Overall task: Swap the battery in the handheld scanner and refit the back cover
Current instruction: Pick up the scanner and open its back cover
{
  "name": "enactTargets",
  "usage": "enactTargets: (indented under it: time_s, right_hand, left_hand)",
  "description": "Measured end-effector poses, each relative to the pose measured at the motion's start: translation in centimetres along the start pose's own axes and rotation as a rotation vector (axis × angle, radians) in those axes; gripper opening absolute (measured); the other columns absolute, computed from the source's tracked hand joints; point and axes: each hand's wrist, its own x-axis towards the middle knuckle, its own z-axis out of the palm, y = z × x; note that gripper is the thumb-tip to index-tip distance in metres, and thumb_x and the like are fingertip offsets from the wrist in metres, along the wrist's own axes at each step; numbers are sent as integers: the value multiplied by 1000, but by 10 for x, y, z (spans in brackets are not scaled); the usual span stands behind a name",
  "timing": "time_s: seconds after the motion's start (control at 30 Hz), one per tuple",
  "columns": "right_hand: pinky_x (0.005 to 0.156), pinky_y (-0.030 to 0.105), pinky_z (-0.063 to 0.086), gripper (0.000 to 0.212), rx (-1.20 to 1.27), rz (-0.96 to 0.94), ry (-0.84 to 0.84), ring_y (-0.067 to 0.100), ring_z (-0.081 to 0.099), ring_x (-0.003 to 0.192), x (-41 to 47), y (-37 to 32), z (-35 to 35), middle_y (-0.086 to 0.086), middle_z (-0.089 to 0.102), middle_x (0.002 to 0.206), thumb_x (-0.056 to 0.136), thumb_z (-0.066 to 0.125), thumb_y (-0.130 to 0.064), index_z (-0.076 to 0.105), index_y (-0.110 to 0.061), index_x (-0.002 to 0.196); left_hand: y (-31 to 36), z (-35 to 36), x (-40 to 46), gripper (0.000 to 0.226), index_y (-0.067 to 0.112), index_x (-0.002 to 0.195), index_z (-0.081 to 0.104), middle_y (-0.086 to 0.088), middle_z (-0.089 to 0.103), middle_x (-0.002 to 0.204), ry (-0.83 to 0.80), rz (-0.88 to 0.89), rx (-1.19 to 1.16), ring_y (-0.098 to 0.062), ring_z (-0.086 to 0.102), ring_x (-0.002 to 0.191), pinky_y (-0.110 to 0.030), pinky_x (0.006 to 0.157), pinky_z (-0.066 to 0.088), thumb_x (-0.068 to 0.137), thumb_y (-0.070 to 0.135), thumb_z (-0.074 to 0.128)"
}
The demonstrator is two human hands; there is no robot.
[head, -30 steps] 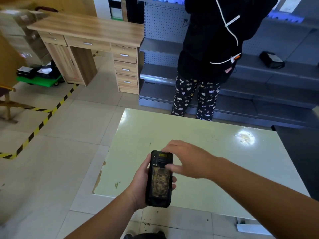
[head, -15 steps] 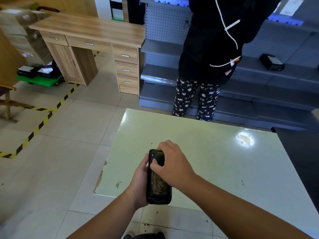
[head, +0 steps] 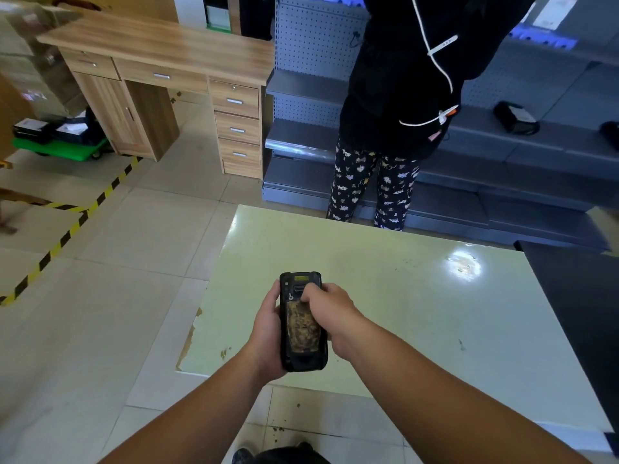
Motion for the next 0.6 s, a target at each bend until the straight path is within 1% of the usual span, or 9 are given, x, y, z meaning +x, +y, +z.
enactTargets:
  time_s: [0.07,0.17,0.23,0.3,0.33,0.4,0.43,0.5,0.6]
  right_hand:
    - [76,36,54,25,51,25,12,27,67,95,1,0,3,10,70,113,92,52,-22,62,-17,114]
    - [70,33,52,25,77,36,26,27,67,94,1,5,6,11,70,113,93,52,-21,62,-17,115]
    - [78,37,55,26,89,46,29,30,68,103,1,8,9,11,71,114,92,52,-20,62,-19,116]
    - [92,44,58,28,93,58,32,32,68,107,0,9,13,11,71,114,91,50,-21,64,-21,115]
    - [96,49,57,28,112,68,35,33,68,107,-1,7,14,10,72,114,91,49,-21,64,-23,114]
    - [98,53,56,29,164,95,42,34,69,105,-2,5,16,10,73,113,92,46,-20,66,-26,112]
    - [98,53,56,30,183,105,43,34,70,105,-3,3,16,10,74,112,92,45,-18,67,-26,111]
    - [99,54,56,32,217,106,44,35,69,105,-5,1,15,12,73,113,93,44,-12,67,-25,112]
    - [97,51,56,37,266,108,65,35,67,107,-4,2,12,14,71,115,92,44,-3,65,-22,116]
  left_hand:
    - [-2,-1,1,69,17,114,79,-13,77,106,2,-7,6,-34,72,95,-42,86,53,89,73,48]
    - [-5,-4,1,69,19,117,78,-13,77,109,-11,-5,19,-34,71,98,-42,87,52,90,73,45]
    - [-6,-6,1,69,20,120,77,-12,77,113,-26,2,24,-33,71,101,-42,88,52,91,73,42]
    - [-6,-6,-1,68,20,120,77,-11,77,112,-48,13,24,-32,73,100,-41,87,53,93,71,41]
    - [-6,-5,-2,66,20,117,78,-10,78,109,-57,22,28,-30,75,95,-40,84,53,94,70,41]
    - [-6,-4,-3,65,20,113,79,-9,80,103,-66,42,56,-27,77,89,-38,79,54,96,68,39]
    - [-6,-3,-2,65,20,115,78,-9,80,105,-66,47,69,-27,76,91,-39,81,54,96,68,39]
    - [-5,-3,-1,67,20,123,75,-10,78,115,-56,57,93,-29,74,103,-41,88,54,96,70,39]
    - [-5,-4,1,70,21,125,74,-12,74,125,-66,49,108,-32,69,115,-46,99,50,94,73,39]
